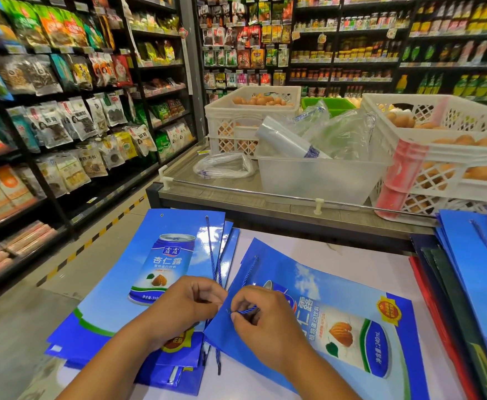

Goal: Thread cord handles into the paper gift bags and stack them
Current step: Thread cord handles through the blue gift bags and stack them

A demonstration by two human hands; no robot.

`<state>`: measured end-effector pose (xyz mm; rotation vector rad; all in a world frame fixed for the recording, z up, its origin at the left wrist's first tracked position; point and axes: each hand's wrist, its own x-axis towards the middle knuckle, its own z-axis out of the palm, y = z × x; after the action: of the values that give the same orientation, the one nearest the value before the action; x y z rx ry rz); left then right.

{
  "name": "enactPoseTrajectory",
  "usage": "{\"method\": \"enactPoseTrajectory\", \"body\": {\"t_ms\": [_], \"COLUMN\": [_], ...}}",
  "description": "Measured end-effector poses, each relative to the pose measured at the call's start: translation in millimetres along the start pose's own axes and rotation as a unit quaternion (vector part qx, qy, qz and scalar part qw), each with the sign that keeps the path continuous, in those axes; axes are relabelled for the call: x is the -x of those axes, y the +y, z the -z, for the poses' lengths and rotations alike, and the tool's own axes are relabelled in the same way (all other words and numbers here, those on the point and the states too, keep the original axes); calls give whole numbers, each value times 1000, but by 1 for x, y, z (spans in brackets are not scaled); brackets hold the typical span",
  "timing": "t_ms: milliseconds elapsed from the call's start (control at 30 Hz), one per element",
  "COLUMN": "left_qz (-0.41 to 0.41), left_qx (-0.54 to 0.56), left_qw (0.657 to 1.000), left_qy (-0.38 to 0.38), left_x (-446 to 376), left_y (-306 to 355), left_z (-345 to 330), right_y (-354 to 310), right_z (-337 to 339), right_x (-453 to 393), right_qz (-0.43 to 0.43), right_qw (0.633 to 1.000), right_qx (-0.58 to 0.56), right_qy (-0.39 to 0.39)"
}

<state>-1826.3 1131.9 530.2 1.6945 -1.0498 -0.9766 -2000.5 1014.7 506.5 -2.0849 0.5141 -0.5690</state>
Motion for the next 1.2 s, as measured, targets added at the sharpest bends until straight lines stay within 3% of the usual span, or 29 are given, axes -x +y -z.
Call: {"method": "enactPoseTrajectory", "body": {"t_ms": [500, 833, 1000, 1200], "left_qz": [14, 15, 7, 10], "left_qx": [70, 83, 64, 65], "left_qw": [997, 996, 998, 998], "left_qy": [5, 13, 10, 13], "left_x": [6, 8, 6, 6], "left_y": [12, 13, 8, 5], "left_z": [-8, -11, -9, -8], "right_y": [1, 0, 0, -1], "right_z": [-7, -1, 0, -3], "right_x": [-2, -3, -4, -4], "right_qz": [46, -18, -49, -28], "right_qw": [997, 995, 993, 997], "right_qx": [46, -77, -85, -48], "right_qy": [38, 67, 71, 60]}}
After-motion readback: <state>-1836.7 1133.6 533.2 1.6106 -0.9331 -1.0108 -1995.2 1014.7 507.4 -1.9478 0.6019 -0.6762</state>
